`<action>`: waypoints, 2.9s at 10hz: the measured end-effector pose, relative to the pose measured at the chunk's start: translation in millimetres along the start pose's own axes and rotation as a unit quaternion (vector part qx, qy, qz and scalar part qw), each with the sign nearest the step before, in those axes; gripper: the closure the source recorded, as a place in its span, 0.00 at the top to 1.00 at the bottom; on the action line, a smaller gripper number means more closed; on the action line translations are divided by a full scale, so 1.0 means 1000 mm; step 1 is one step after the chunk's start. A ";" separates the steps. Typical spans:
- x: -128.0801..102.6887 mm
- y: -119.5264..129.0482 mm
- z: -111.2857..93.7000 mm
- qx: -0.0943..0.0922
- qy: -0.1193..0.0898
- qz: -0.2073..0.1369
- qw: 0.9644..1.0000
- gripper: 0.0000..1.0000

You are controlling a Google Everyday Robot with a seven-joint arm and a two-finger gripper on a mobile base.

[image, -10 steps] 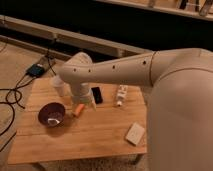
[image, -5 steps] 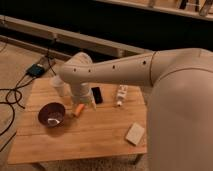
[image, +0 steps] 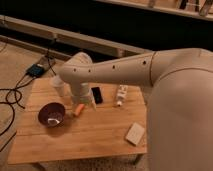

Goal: Push the eraser across the table

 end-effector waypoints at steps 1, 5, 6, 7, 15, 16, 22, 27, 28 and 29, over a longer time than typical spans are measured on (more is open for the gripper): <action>-0.004 -0.006 0.002 0.003 0.001 0.000 1.000 0.65; -0.034 -0.042 0.011 0.031 0.000 -0.017 0.999 0.65; -0.045 -0.054 0.013 0.038 0.002 -0.023 0.999 0.65; -0.052 -0.060 0.015 0.039 0.004 -0.026 0.999 0.65; -0.123 -0.122 0.039 0.045 0.016 -0.053 0.997 0.65; -0.129 -0.126 0.043 0.047 0.018 -0.058 0.997 0.65; -0.169 -0.129 0.077 0.060 0.027 -0.087 0.994 0.65; -0.209 -0.133 0.104 0.052 0.020 -0.106 0.993 0.65; -0.215 -0.135 0.107 0.051 0.019 -0.111 0.992 0.65; -0.225 -0.138 0.111 0.052 0.017 -0.119 0.991 0.65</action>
